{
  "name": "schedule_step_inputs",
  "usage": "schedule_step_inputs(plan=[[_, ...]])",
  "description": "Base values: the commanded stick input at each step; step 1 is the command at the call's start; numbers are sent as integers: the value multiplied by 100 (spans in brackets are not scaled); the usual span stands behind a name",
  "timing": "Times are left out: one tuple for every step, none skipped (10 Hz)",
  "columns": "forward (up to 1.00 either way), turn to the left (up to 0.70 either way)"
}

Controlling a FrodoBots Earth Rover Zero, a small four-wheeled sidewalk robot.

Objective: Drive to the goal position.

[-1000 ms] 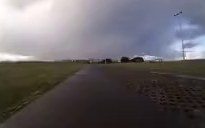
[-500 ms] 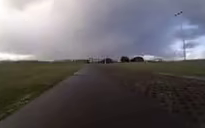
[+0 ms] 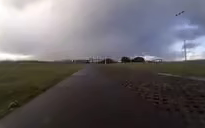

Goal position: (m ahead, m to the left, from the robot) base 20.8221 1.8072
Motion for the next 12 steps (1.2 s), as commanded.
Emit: schedule_step_inputs(plan=[[70,0],[70,0],[70,0],[70,0],[70,0],[70,0],[70,0],[70,0],[70,0],[70,0],[70,0],[70,0]])
